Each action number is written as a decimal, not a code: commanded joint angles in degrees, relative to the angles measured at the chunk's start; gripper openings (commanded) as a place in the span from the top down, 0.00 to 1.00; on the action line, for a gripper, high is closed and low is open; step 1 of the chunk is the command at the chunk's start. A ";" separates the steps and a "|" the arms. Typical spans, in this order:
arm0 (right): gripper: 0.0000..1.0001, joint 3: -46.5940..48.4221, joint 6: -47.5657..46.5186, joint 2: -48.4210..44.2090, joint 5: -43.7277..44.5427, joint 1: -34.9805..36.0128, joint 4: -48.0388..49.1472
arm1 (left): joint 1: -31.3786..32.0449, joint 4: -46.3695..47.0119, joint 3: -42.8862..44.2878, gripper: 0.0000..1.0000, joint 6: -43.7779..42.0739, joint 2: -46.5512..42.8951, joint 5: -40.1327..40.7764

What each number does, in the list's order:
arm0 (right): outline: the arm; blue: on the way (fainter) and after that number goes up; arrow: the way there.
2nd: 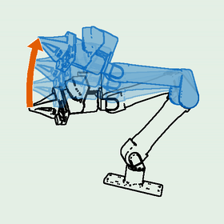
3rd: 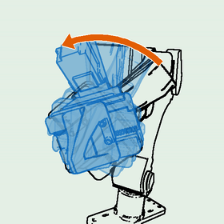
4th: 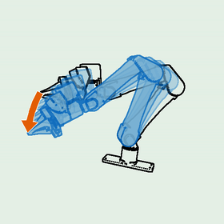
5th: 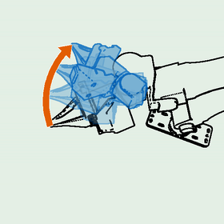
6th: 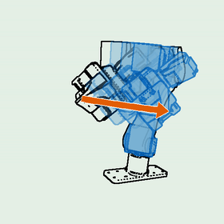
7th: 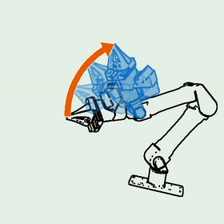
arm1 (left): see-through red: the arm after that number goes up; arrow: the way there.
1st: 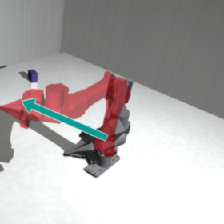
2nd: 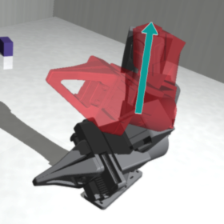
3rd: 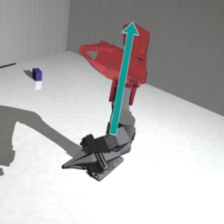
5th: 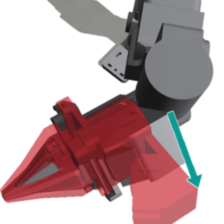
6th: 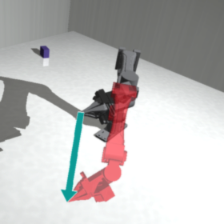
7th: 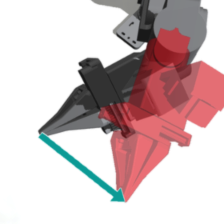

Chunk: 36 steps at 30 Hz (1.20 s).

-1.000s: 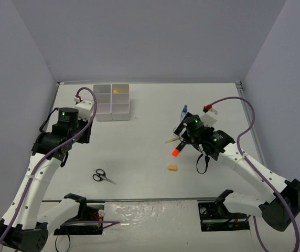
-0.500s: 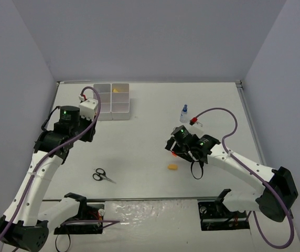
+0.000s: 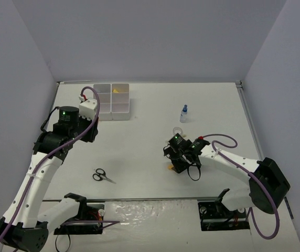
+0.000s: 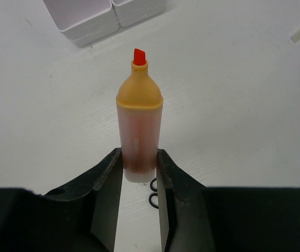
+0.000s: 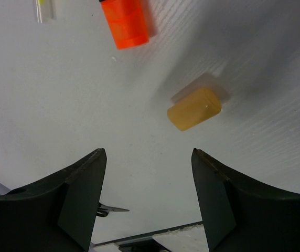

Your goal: Sort the stationery into containers

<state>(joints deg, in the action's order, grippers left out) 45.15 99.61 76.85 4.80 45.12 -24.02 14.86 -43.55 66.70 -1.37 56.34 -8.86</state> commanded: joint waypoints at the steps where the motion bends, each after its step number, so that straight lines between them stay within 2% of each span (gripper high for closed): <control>1: 0.37 -0.97 6.31 0.14 1.43 0.45 -1.73 | -0.41 2.12 0.68 1.00 0.66 -0.58 -0.62; 12: 0.39 -3.22 7.19 2.28 1.62 -0.94 -1.66 | -0.45 2.07 -0.42 1.00 2.36 -0.61 -1.29; 24: 0.48 -3.41 6.52 6.79 0.49 -2.38 -1.54 | -0.44 1.71 -0.16 1.00 1.97 -0.95 -0.99; 33: 0.65 -3.43 3.29 8.90 -0.34 -4.35 -0.48 | -0.45 1.52 0.46 1.00 1.45 -0.52 -0.72; 36: 0.77 -4.10 3.05 8.32 0.65 -4.42 -0.22 | -0.45 1.44 0.54 1.00 1.46 -0.44 -0.73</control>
<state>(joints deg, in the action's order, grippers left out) 41.69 103.27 84.52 2.67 41.13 -22.89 14.87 -43.71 64.84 0.05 56.36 -9.43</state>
